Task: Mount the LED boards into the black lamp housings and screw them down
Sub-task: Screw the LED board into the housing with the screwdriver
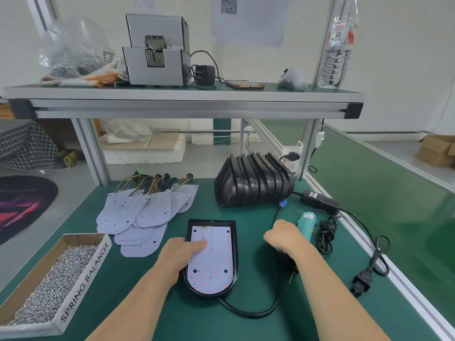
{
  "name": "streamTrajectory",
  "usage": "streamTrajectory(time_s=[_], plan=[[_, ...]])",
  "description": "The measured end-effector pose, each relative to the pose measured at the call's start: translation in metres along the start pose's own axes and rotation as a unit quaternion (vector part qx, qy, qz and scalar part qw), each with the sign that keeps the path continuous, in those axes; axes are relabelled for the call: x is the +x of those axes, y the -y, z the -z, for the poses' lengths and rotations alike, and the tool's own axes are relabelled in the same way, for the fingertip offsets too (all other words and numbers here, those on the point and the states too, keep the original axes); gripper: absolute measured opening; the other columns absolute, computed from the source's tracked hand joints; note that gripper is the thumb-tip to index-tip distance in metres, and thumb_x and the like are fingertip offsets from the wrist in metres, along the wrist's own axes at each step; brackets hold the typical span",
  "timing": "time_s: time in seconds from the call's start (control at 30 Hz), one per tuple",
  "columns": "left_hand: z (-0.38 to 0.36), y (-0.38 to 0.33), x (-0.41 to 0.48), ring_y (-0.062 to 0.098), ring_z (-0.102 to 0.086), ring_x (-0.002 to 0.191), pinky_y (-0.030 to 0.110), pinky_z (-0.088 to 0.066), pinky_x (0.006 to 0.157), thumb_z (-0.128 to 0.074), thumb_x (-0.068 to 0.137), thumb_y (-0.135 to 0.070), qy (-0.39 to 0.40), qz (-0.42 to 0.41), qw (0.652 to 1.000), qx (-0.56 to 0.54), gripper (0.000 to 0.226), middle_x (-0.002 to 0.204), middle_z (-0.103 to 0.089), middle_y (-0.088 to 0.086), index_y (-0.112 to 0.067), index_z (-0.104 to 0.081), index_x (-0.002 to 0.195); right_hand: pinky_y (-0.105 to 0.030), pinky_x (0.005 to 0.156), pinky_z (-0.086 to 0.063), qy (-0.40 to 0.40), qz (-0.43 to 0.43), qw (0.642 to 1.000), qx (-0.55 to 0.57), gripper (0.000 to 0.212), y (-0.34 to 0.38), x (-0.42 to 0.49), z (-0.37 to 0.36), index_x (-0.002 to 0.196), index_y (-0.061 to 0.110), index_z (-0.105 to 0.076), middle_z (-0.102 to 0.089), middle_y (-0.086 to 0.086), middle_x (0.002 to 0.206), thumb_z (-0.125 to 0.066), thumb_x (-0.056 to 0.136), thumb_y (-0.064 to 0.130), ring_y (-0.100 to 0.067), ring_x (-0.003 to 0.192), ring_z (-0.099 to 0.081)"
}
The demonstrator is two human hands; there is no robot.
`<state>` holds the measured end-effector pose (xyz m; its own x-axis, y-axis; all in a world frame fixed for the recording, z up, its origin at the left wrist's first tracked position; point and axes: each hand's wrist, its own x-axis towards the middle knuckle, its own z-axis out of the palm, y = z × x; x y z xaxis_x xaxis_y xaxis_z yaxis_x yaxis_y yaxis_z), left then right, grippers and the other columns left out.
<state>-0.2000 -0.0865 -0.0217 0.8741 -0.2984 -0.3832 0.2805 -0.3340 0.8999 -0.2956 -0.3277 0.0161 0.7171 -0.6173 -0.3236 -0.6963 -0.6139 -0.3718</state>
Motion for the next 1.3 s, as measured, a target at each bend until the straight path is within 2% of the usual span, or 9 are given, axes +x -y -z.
streamTrajectory(time_s=[0.13,0.3,0.4,0.47,0.53,0.6,0.7,1.07,1.3], plan=[[0.000,0.002,-0.006,0.028,-0.076,0.078,0.037,-0.060,0.074,-0.079,0.083,-0.020,0.036,-0.018,0.999,-0.007,0.022,0.084,-0.078,0.010,-0.003,-0.074,0.096,-0.015,0.038,-0.030,0.051,0.036,0.991,0.119,0.018,0.002,-0.029,-0.017,0.080,0.005,-0.059,-0.068,-0.008,0.065,-0.047,0.088,0.016,-0.011,0.037,-0.050],[-0.006,0.004,-0.016,0.030,-0.076,0.081,0.036,-0.060,0.071,-0.076,0.086,-0.019,0.084,-0.027,0.996,-0.019,0.023,0.088,-0.078,0.012,-0.001,-0.073,0.100,-0.017,0.039,-0.036,0.085,0.074,0.974,0.196,0.047,0.013,-0.050,-0.034,0.086,0.012,-0.056,-0.069,-0.009,0.071,-0.039,0.098,0.054,-0.013,0.038,-0.051],[-0.010,0.005,-0.020,0.029,-0.076,0.084,0.036,-0.059,0.074,-0.075,0.088,-0.022,0.106,-0.040,0.993,-0.009,0.024,0.093,-0.078,0.013,-0.001,-0.074,0.101,-0.015,0.038,-0.032,0.076,0.102,0.965,0.229,0.029,0.010,-0.057,-0.040,0.080,0.016,-0.049,-0.054,-0.001,0.067,-0.054,0.092,0.041,-0.012,0.042,-0.047],[-0.012,0.004,-0.021,0.027,-0.075,0.086,0.038,-0.059,0.082,-0.071,0.090,-0.038,0.099,-0.046,0.994,-0.019,0.036,0.094,-0.078,0.009,-0.003,-0.074,0.099,-0.018,0.040,-0.030,0.069,0.106,0.962,0.244,0.019,0.006,-0.057,-0.045,0.078,0.016,-0.043,-0.047,-0.001,0.069,-0.058,0.087,0.024,-0.015,0.047,-0.042],[-0.012,0.001,-0.021,0.022,-0.071,0.071,0.031,-0.054,0.073,-0.059,0.092,-0.057,0.058,-0.026,0.998,-0.026,0.051,0.079,-0.075,-0.002,-0.009,-0.072,0.087,-0.018,0.040,-0.027,0.065,0.097,0.951,0.288,0.019,0.003,-0.058,-0.046,0.080,0.015,-0.040,-0.042,-0.002,0.070,-0.058,0.085,0.017,-0.015,0.046,-0.038],[-0.011,0.001,-0.018,0.013,-0.046,0.043,0.025,-0.036,0.054,-0.045,0.098,-0.060,0.005,-0.012,1.000,-0.027,0.055,0.050,-0.052,-0.007,-0.012,-0.064,0.078,-0.017,0.040,-0.027,0.042,0.097,0.938,0.330,0.016,0.000,-0.058,-0.041,0.083,0.014,-0.042,-0.042,-0.003,0.071,-0.058,0.084,0.015,-0.014,0.045,-0.037],[-0.013,0.005,-0.011,0.010,-0.025,0.037,0.023,-0.021,0.044,-0.036,0.104,-0.052,-0.030,-0.024,0.999,-0.028,0.059,0.042,-0.031,-0.008,-0.008,-0.066,0.079,-0.020,0.041,-0.030,-0.025,0.113,0.920,0.375,0.010,-0.008,-0.058,-0.025,0.084,0.011,-0.051,-0.050,-0.004,0.070,-0.060,0.086,0.015,-0.014,0.043,-0.044],[-0.014,0.020,0.003,0.018,-0.034,0.055,0.031,-0.026,0.055,-0.040,0.101,-0.045,-0.079,-0.088,0.991,0.058,0.053,0.051,-0.036,-0.003,-0.005,-0.070,0.084,-0.024,0.038,-0.031,-0.234,0.053,0.770,0.592,0.010,-0.062,-0.041,0.044,0.097,0.007,-0.050,-0.048,-0.016,0.086,-0.059,0.098,0.011,-0.011,0.040,-0.043],[-0.012,0.027,0.013,0.020,-0.030,0.052,0.031,-0.024,0.054,-0.043,0.100,-0.041,-0.081,-0.090,0.990,0.075,0.048,0.047,-0.035,-0.005,-0.004,-0.070,0.084,-0.021,0.034,-0.032,-0.321,0.008,0.711,0.625,0.016,-0.116,-0.030,0.077,0.089,0.011,-0.045,-0.051,-0.007,0.077,-0.057,0.099,0.009,-0.006,0.035,-0.043]])
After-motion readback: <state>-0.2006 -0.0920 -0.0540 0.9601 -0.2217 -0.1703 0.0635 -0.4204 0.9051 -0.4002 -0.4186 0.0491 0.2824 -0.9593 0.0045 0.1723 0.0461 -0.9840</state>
